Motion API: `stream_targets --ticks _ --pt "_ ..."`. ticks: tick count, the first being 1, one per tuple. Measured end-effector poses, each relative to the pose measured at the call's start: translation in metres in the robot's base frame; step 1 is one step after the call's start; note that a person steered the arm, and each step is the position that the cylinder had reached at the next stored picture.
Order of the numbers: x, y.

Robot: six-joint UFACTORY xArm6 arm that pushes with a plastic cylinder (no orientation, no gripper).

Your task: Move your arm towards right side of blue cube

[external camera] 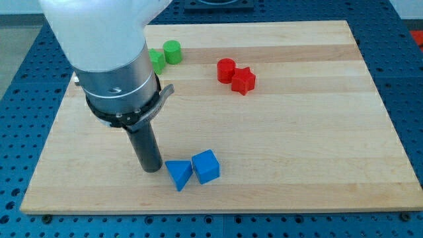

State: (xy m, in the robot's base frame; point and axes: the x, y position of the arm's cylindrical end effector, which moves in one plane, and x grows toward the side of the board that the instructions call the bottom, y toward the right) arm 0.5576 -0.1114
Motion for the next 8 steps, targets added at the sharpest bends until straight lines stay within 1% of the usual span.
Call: stream_targets --ticks 2,4,7,8 --pt "0.008 0.005" --pt "0.038 0.047" --pt "0.032 0.036" --pt "0.023 0.033"
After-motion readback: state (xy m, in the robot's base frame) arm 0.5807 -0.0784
